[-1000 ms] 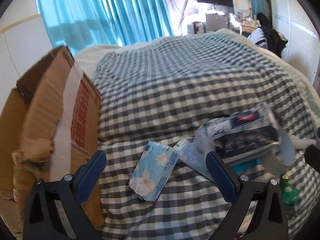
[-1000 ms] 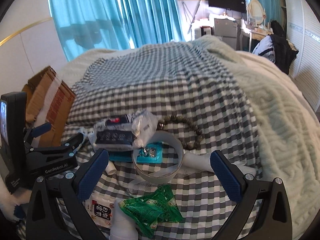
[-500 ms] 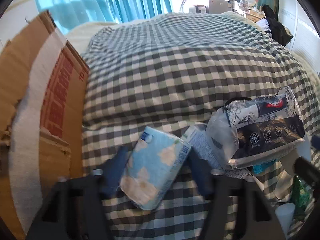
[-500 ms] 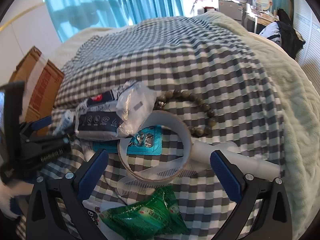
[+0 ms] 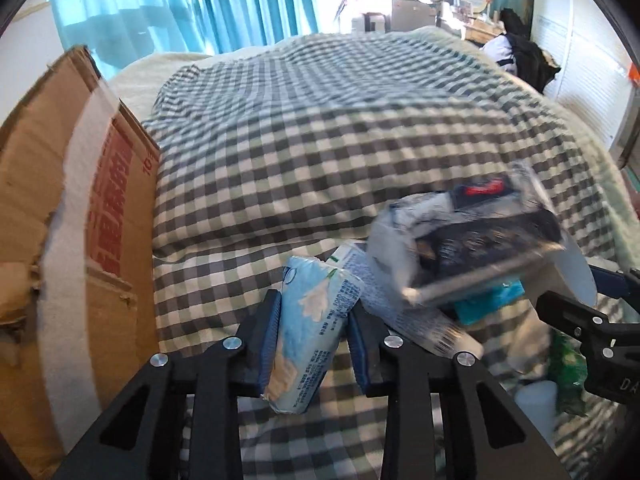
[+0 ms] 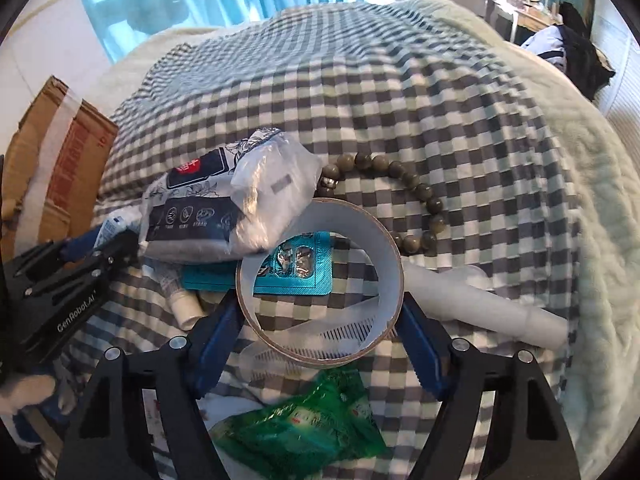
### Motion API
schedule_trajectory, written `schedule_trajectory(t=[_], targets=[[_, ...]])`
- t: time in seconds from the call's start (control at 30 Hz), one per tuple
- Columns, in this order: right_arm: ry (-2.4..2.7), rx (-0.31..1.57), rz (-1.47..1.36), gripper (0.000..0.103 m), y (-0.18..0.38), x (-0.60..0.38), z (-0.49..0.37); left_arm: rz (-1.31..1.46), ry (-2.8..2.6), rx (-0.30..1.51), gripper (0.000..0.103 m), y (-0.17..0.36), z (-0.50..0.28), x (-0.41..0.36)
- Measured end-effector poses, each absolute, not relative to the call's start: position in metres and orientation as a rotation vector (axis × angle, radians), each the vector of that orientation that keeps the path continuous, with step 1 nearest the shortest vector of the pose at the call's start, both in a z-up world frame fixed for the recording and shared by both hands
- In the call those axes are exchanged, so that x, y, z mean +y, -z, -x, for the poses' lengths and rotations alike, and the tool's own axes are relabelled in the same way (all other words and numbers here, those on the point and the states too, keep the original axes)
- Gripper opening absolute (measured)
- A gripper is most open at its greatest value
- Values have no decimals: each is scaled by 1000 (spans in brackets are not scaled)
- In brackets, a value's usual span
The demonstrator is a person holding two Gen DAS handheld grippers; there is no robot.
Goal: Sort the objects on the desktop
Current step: 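Grasp the blue tissue pack with the left gripper while the right grasps the brown tape roll, then lift and carry the tissue pack and tape roll over the cardboard box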
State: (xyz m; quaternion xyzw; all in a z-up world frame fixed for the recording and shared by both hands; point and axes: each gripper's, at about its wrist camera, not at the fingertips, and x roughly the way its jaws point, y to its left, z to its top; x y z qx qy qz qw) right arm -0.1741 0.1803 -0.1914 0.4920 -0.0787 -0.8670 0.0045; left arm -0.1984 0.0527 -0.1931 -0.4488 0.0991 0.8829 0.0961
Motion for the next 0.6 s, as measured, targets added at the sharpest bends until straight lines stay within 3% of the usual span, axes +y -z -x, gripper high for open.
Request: schedule_trajectory(t=[0.6], targets=[[2867,-232,-1243,76,79,160,87,1039,-2671,248,29,87,123,31]])
